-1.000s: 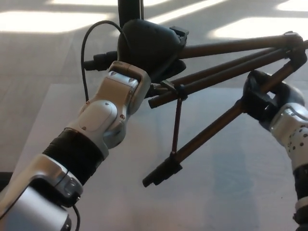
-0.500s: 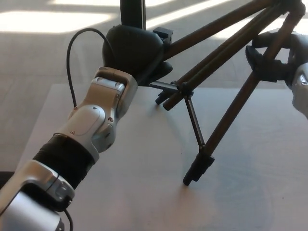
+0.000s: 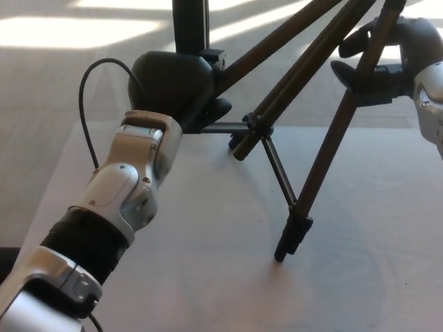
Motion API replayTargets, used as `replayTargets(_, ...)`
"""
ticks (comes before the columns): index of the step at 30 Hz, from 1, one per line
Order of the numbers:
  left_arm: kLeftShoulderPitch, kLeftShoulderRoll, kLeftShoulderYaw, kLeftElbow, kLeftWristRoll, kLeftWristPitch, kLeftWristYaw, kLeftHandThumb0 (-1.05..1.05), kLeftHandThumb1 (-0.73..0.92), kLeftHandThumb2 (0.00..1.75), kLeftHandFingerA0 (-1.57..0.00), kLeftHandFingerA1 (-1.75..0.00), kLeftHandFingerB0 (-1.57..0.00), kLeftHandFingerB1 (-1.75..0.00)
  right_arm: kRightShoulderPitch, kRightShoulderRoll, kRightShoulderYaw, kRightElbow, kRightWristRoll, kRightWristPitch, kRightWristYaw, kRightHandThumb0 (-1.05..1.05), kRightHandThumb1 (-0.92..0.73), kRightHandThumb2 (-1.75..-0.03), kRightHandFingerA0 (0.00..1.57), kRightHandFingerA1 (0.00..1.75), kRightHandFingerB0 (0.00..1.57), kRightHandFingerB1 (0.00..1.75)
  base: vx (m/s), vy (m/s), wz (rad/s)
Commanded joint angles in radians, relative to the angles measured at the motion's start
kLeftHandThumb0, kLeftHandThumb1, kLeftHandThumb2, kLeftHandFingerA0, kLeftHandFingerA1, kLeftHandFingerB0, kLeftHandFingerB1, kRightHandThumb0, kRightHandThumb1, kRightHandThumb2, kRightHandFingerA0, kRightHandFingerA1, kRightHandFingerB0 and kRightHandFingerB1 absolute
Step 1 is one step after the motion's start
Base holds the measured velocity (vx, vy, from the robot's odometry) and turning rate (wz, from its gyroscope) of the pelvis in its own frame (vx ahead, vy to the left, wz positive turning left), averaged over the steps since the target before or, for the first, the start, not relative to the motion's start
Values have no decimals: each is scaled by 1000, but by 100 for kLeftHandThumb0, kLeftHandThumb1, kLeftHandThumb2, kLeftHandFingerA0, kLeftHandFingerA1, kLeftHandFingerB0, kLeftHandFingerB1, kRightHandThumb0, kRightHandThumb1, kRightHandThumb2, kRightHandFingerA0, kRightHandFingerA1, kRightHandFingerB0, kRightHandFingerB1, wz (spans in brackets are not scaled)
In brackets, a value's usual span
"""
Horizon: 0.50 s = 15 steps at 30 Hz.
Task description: Use both hands of the robot to pick up the tripod lying in the middle of the desk and make it stand upright on the desk
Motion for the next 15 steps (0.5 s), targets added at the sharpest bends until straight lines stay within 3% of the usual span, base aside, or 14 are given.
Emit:
replayTargets(1,140,-76,-15,-85,-45,35,9,-14,53,81,-90,-175,-69,-166,-225,-78,231,-122,-368,-121,94,-26,-43,-120,116,152,95,115,0,0,0)
replayTargets(2,144,-78,-14,-86,-45,35,12,-14,53,81,-90,-175,-69,-166,-227,-80,236,-120,-370,-127,98,-26,-43,-120,116,152,95,115,0,0,0)
replayTargets(3,162,-85,-7,-92,-58,34,18,-14,54,87,-92,-175,-69,-167,-228,-69,249,-116,-378,-152,91,-21,-42,-128,95,171,91,119,0,0,0)
replayTargets(4,166,-94,-2,-91,-65,45,14,-22,48,99,-120,-138,-101,-127,-230,-65,250,-112,-374,-168,88,-26,-38,-126,117,156,97,119,0,0,0)
replayTargets(5,180,-105,8,-95,-77,57,13,-13,53,87,-92,-175,-72,-166,-233,-53,262,-106,-377,-173,89,-25,-37,-138,96,172,92,135,0,0,0)
replayTargets(7,192,-111,11,-102,-79,73,1,-14,55,81,-91,-175,-72,-161,-245,-45,284,-92,-389,-167,91,-25,-39,-134,100,166,91,129,0,0,0)
replayTargets(9,214,-123,16,-114,-91,83,-3,-14,54,74,-90,-174,-75,-153,-245,-40,301,-92,-399,-177,77,-21,-36,-136,97,172,89,140,0,0,0)
replayTargets(10,222,-131,20,-121,-95,96,-7,-16,54,76,-89,-175,-71,-158,-244,-38,307,-92,-403,-180,72,-23,-35,-137,98,175,88,144,0,0,0)
replayTargets(11,240,-149,32,-139,-107,121,-9,-18,58,89,-88,-175,-69,-162,-250,-31,322,-90,-411,-166,72,-28,-48,-125,121,136,96,115,0,0,0)
replayTargets(13,256,-163,40,-154,-116,138,-7,-18,58,89,-88,-175,-69,-162,-256,-26,335,-88,-418,-151,74,-28,-48,-125,121,136,96,115,0,0,0)
replayTargets(14,266,-168,43,-156,-122,130,2,-17,60,92,-86,-175,-68,-162,-255,-24,339,-90,-417,-153,74,-24,-37,-138,97,175,86,143,0,0,0)
replayTargets(15,282,-172,42,-163,-125,128,6,-16,57,91,-85,-175,-64,-165,-254,-16,340,-92,-412,-152,71,-26,-38,-137,99,175,87,144,0,0,0)
